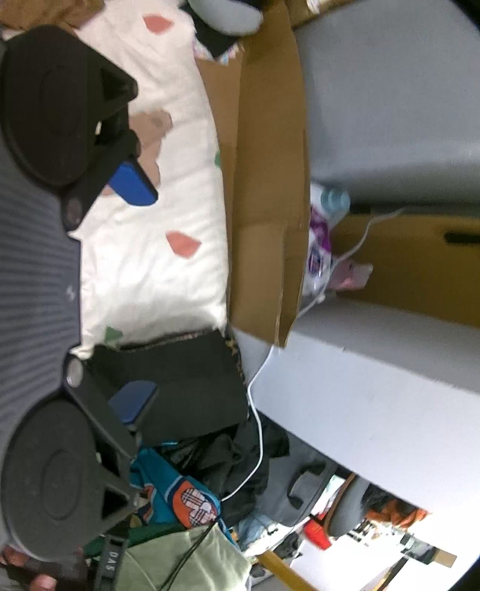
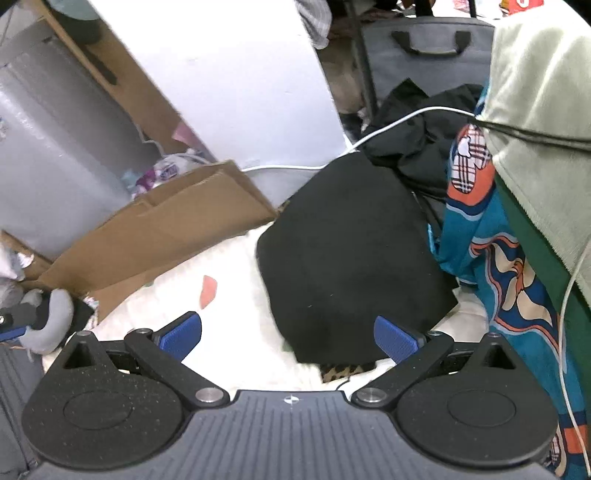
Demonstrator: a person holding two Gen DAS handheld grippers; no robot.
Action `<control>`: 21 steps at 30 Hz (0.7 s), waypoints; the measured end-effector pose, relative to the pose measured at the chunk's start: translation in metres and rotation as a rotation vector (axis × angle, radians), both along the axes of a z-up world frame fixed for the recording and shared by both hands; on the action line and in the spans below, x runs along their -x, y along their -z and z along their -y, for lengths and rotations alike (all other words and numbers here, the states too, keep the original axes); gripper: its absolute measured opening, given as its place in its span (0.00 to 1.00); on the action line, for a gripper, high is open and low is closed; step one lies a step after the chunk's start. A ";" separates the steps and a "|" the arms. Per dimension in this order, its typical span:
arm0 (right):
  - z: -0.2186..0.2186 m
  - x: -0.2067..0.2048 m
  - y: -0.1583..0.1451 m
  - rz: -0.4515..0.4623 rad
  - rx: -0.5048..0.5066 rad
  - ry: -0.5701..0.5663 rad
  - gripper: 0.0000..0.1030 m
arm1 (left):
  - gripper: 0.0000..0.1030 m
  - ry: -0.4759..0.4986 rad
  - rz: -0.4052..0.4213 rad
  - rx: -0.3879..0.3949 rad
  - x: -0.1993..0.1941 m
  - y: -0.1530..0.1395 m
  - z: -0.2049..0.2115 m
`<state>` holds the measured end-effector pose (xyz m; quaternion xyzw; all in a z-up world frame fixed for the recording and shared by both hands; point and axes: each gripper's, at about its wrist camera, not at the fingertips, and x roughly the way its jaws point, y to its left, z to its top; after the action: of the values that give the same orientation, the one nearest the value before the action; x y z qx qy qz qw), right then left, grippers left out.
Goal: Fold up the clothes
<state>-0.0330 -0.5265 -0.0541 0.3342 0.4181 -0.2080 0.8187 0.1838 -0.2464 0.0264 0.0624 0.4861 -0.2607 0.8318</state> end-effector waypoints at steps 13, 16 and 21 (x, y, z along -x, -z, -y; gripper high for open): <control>-0.038 -0.001 -0.080 0.017 0.005 -0.143 1.00 | 0.99 -0.150 0.018 -0.045 0.055 -0.084 -0.108; -0.048 -0.005 -0.097 0.027 0.017 -0.181 1.00 | 0.99 -0.198 0.020 -0.039 0.064 -0.099 -0.138; -0.067 -0.010 -0.117 0.021 0.047 -0.208 1.00 | 0.99 -0.260 0.027 -0.040 0.077 -0.117 -0.183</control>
<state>-0.0232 -0.4590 0.0629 0.2716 0.4368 -0.1282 0.8479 0.1064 -0.0629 0.1435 0.0191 0.4838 -0.1402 0.8637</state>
